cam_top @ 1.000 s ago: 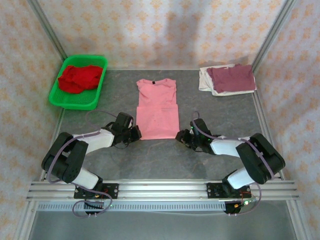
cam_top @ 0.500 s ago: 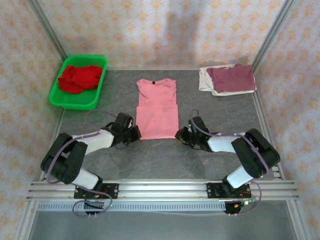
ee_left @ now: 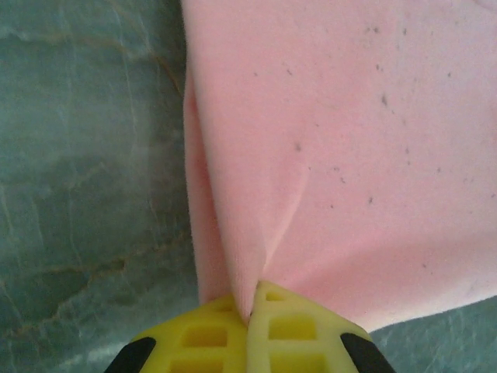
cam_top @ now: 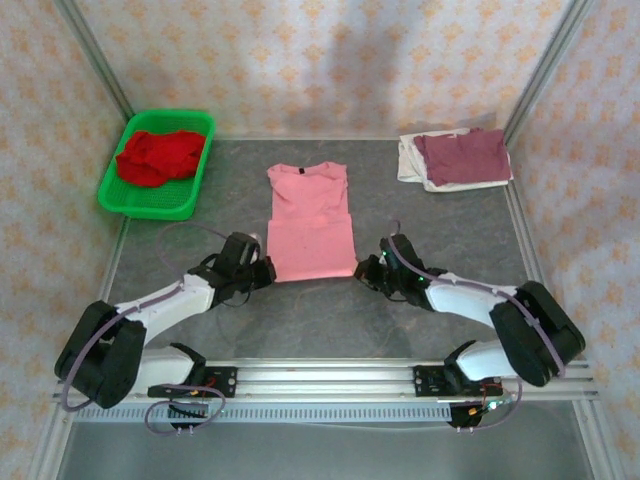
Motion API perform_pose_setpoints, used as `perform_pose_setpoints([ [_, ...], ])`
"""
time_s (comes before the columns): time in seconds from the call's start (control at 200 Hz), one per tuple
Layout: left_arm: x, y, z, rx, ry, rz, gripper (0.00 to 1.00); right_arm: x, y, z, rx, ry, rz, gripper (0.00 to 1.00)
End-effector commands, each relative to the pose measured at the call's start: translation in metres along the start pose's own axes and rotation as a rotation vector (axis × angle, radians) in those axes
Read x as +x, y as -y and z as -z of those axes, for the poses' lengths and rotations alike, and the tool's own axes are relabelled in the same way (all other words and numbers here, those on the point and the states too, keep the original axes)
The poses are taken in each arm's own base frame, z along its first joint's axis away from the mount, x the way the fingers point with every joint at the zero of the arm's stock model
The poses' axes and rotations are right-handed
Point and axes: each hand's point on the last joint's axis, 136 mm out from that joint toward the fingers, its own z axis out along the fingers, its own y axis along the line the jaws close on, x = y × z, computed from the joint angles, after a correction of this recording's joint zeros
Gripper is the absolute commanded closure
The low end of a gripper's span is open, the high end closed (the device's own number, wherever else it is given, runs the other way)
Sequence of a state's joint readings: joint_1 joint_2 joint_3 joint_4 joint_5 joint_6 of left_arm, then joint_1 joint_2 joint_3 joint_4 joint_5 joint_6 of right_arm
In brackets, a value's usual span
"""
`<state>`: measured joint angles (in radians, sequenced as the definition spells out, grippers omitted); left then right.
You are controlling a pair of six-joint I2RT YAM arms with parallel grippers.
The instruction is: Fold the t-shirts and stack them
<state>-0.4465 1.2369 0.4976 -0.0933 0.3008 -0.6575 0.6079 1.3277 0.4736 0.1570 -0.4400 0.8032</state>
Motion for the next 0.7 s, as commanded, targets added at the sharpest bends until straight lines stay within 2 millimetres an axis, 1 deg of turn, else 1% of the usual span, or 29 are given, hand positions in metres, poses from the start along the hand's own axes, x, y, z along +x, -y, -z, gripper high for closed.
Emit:
perform_pose_setpoints([
  [0.0,0.04,-0.018,0.004,-0.047,-0.075,-0.027,1.0,0.031,0.016,0.01,0.044,-0.047,0.048,1.0],
  [0.065,0.051,-0.012,0.011,-0.012,-0.077,-0.044,1.0,0.044,0.015,0.014,0.03,-0.057,0.052,1.0],
  [0.095,0.055,-0.01,0.016,0.0,-0.075,-0.049,1.0,0.047,0.01,0.02,0.005,-0.043,0.053,1.0],
  [0.155,0.06,-0.007,0.027,0.025,-0.066,-0.058,1.0,0.052,0.008,0.028,-0.012,-0.022,0.05,1.0],
  [0.225,0.06,-0.004,0.041,0.048,-0.051,-0.06,1.0,0.052,0.008,0.037,-0.013,0.004,0.042,1.0],
  [0.3,0.053,0.006,0.057,0.084,-0.02,-0.072,1.0,0.045,-0.001,0.046,-0.037,0.042,0.044,1.0],
  [0.345,0.043,0.013,0.066,0.093,0.01,-0.082,1.0,0.037,-0.008,0.051,-0.045,0.072,0.051,1.0],
  [0.4,0.025,0.018,0.077,0.066,0.07,-0.087,1.0,0.026,-0.021,0.058,-0.05,0.111,0.073,1.0],
  [0.495,-0.012,0.035,0.091,0.05,0.146,-0.107,1.0,-0.005,-0.035,0.07,0.026,0.202,0.131,1.0],
  [0.581,-0.043,0.047,0.091,0.061,0.154,-0.067,1.0,-0.034,-0.052,0.07,0.021,0.237,0.138,1.0],
  [0.686,-0.076,0.049,0.085,0.032,0.16,-0.04,1.0,-0.065,-0.075,0.063,0.026,0.247,0.18,1.0],
  [0.696,-0.079,0.049,0.084,0.028,0.162,-0.044,1.0,-0.067,-0.075,0.059,0.035,0.243,0.188,1.0],
])
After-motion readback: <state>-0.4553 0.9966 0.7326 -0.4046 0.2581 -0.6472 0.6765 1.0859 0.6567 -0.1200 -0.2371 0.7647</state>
